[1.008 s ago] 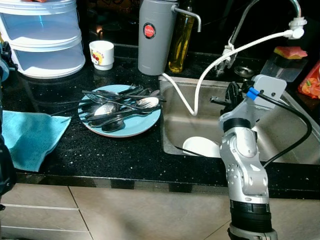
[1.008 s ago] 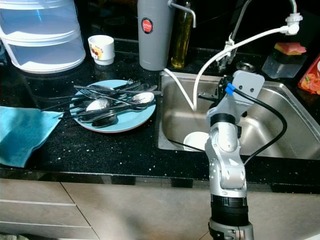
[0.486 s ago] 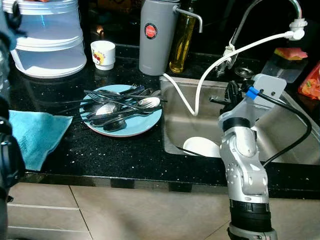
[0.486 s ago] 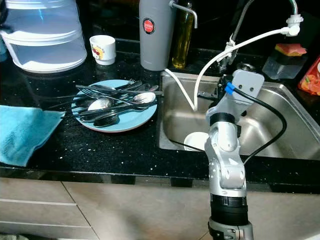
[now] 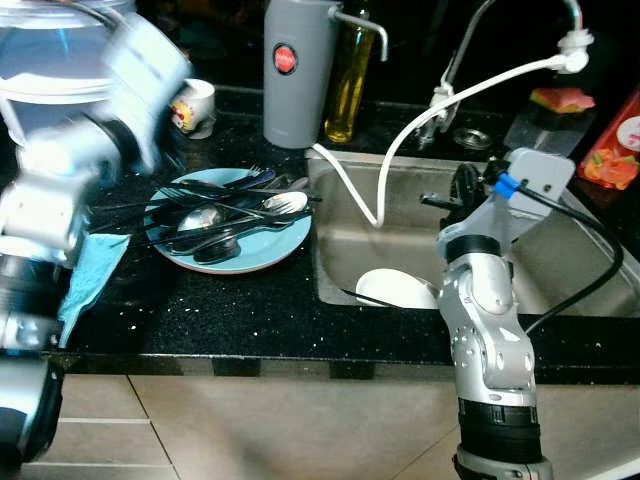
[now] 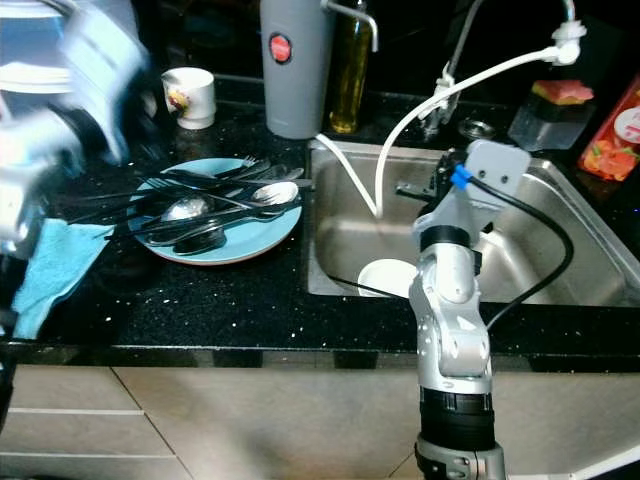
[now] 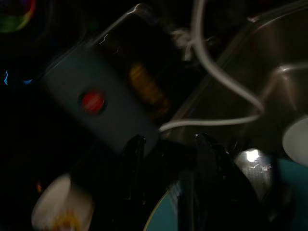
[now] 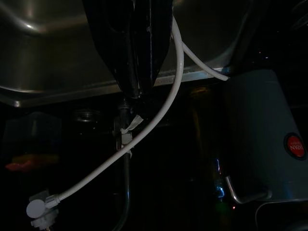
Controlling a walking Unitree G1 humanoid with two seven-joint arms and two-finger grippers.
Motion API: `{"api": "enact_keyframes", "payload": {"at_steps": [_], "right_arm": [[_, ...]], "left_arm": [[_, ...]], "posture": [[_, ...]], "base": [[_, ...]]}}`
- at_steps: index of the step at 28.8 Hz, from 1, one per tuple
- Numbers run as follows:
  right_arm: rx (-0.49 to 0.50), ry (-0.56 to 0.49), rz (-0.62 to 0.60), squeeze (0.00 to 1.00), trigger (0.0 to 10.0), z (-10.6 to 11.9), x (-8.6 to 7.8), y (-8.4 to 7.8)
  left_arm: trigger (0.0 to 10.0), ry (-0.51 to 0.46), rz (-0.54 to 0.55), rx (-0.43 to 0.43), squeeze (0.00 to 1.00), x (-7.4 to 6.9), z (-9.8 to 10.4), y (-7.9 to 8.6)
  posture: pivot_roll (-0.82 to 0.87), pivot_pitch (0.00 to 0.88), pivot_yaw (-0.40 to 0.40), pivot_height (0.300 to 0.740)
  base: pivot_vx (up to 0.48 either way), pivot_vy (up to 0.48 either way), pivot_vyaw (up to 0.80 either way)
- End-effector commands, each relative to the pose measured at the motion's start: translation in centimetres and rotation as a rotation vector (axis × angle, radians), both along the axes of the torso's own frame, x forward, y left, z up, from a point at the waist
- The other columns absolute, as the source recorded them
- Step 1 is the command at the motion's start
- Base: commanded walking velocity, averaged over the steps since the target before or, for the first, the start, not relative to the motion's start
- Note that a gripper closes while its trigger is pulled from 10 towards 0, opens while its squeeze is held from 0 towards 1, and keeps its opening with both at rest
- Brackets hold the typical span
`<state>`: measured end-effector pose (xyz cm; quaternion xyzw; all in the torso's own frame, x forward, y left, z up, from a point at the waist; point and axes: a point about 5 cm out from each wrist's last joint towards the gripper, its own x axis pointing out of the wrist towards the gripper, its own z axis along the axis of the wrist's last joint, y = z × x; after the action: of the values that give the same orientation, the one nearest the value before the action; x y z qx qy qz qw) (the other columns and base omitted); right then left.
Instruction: Kitchen organization
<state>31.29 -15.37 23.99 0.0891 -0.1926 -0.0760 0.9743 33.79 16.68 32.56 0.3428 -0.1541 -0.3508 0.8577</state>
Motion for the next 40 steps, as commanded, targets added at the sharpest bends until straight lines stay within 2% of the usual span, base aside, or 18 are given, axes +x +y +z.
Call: {"api": "enact_keyframes", "payload": {"at_steps": [1,2,3,4,5,6,8,9,10,12,16,17,18,26,29,33,40], "right_arm": [[0.010,0.010,-0.010,0.00,10.0,-0.2,0.1,-0.3],[0.010,0.010,-0.011,0.00,10.0,-0.2,0.0,-0.3],[0.010,0.010,-0.011,0.00,10.0,-0.2,0.0,-0.3],[0.010,0.012,-0.011,0.00,10.0,-0.2,0.0,-0.3],[0.010,0.012,-0.011,0.00,10.0,-0.2,0.0,-0.3],[0.010,0.014,-0.011,0.00,10.0,-0.3,0.0,-0.3],[0.010,0.017,-0.008,0.00,10.0,-0.4,0.0,-0.2],[0.010,0.017,-0.008,0.00,10.0,-0.4,0.0,-0.2],[0.011,0.018,-0.005,0.00,10.0,-0.4,0.0,-0.1],[0.011,0.018,-0.004,0.00,10.0,-0.4,0.0,-0.1],[0.013,0.018,-0.003,0.00,10.0,-0.4,0.0,0.0],[0.014,0.018,-0.003,0.00,10.0,-0.4,0.1,0.0],[0.015,0.018,-0.003,0.00,10.0,-0.4,0.1,0.1],[0.015,0.020,-0.009,0.00,10.0,-0.5,0.0,-0.1],[0.016,0.017,-0.007,0.00,10.0,-0.4,0.1,0.0],[0.017,0.017,-0.008,0.00,10.0,-0.4,0.1,-0.1],[0.015,0.018,-0.010,0.00,10.0,-0.4,0.0,-0.2]], "left_arm": [[10.0,-0.035,0.024,0.160,0.00,-0.4,-0.7,0.0],[10.0,-0.057,0.053,0.228,0.00,-0.3,-1.2,0.0],[10.0,-0.057,0.053,0.228,0.00,-0.3,-1.2,0.0],[10.0,-0.065,0.074,0.283,0.00,-0.3,-1.9,-0.1],[10.0,-0.065,0.074,0.283,0.00,-0.3,-1.9,-0.1],[10.0,-0.053,0.086,0.317,0.00,-0.5,-2.5,-0.1],[10.0,0.025,0.034,0.368,0.00,-1.8,-4.0,-0.3],[10.0,0.025,0.034,0.368,0.00,-1.8,-4.0,-0.3],[10.0,0.075,0.007,0.394,0.00,-2.5,-4.5,-0.1],[10.0,0.080,0.011,0.404,0.00,-2.6,-4.5,0.1],[10.0,0.083,0.045,0.439,0.00,-2.1,-4.6,0.9],[10.0,0.079,0.071,0.472,0.00,-1.6,-4.7,1.2],[10.0,0.061,0.111,0.543,0.00,-1.0,-5.1,1.5],[10.0,0.071,0.142,0.652,0.00,-0.6,-6.0,0.9],[10.0,0.057,0.173,0.705,0.00,0.3,-6.2,0.5],[10.0,0.026,0.202,0.740,0.00,0.9,-6.0,0.5],[10.0,0.008,0.221,0.746,0.00,1.6,-5.8,0.2]], "posture": [[0.24,0.000,-0.056,0.740],[0.24,0.000,-0.056,0.740],[0.24,0.000,-0.056,0.740],[0.24,0.000,-0.056,0.740],[0.24,0.000,-0.056,0.740],[0.24,0.000,-0.057,0.740],[0.24,0.000,-0.059,0.740],[0.24,0.000,-0.059,0.740],[0.24,0.000,-0.057,0.740],[0.24,0.000,-0.057,0.740],[0.25,0.000,-0.054,0.740],[0.25,0.000,-0.054,0.740],[0.24,0.000,-0.053,0.740],[0.24,0.000,-0.054,0.740],[0.24,0.000,-0.053,0.740],[0.24,0.000,-0.055,0.740],[0.24,0.000,-0.058,0.740]], "base": [[0.000,0.000,0.00],[0.000,0.000,0.00],[0.000,0.000,0.00],[0.000,0.000,0.00],[0.000,0.000,0.00],[0.000,0.000,0.00],[0.000,0.000,0.00],[0.000,0.000,0.00],[0.000,0.000,0.00],[0.000,0.000,0.00],[0.000,0.000,0.00],[0.000,0.000,0.00],[0.000,0.000,0.00],[0.000,0.000,0.00],[0.000,0.000,0.00],[0.000,0.000,0.00],[0.000,0.000,0.00]]}}
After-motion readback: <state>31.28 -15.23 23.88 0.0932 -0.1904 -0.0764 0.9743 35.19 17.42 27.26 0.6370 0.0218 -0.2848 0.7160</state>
